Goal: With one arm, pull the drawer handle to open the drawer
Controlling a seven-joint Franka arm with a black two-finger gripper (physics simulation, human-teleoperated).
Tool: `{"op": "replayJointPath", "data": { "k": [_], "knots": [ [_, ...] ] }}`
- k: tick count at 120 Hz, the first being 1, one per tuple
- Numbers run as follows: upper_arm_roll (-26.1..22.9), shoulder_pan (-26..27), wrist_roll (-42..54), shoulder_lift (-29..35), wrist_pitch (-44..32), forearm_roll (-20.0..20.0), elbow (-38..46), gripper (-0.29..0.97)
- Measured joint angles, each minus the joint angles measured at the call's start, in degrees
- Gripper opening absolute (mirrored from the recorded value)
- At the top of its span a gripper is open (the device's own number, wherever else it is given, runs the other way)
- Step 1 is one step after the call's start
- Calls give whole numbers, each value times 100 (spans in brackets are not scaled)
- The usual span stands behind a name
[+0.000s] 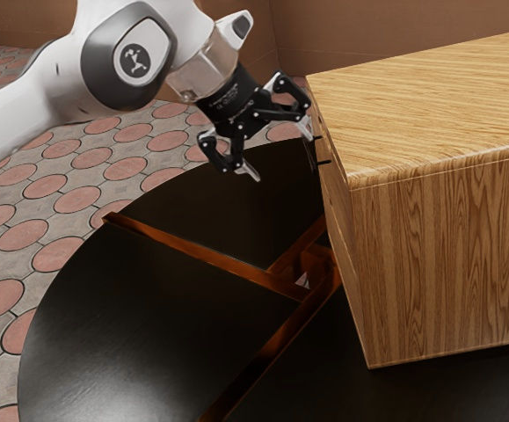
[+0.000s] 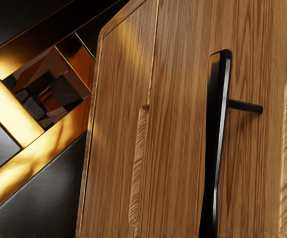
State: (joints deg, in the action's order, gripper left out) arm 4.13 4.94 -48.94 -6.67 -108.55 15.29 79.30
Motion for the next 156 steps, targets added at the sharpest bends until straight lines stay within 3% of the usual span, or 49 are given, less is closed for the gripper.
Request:
{"op": "replayJointPath", "data": {
  "k": [156],
  "knots": [
    [72, -6, -94, 34, -194, 79, 509, 68]
  ]
}}
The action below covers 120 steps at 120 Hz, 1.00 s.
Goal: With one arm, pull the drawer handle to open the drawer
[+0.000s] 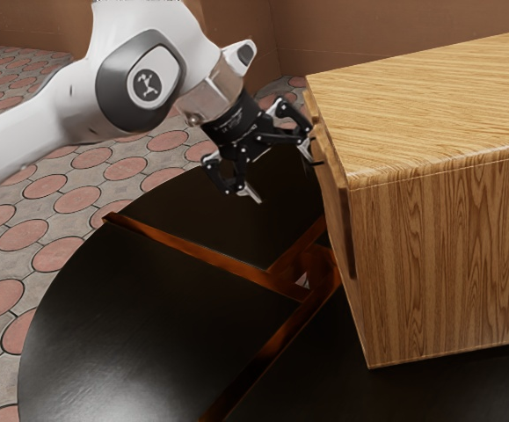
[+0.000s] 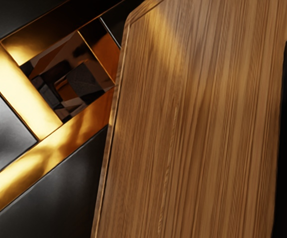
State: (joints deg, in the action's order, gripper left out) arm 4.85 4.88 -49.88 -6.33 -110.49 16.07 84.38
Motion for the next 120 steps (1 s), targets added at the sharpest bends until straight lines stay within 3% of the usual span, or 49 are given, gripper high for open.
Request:
{"op": "replayJointPath", "data": {
  "k": [56, 120],
  "knots": [
    [231, -21, -4, 434, -17, 15, 531, 68],
    [910, 203, -2, 1178, -88, 17, 1388, 68]
  ]
}}
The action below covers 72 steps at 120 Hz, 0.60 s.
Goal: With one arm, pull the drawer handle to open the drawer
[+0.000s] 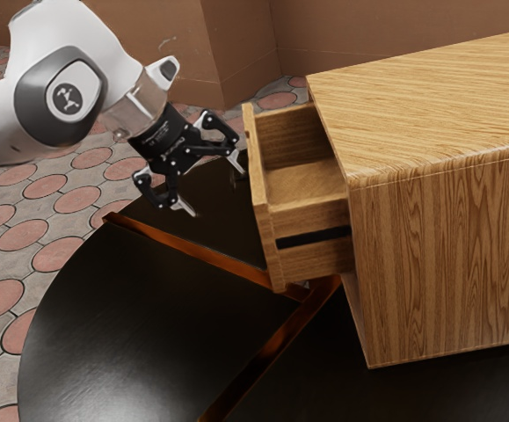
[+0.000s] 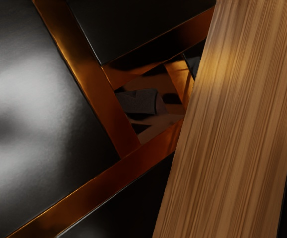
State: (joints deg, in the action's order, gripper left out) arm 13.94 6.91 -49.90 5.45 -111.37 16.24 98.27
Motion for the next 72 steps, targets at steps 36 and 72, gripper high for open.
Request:
{"op": "replayJointPath", "data": {
  "k": [36, 72],
  "knots": [
    [441, -119, 21, 617, 3, -18, 588, 68],
    [370, -57, 35, 1180, 1274, -1083, -194, 68]
  ]
}}
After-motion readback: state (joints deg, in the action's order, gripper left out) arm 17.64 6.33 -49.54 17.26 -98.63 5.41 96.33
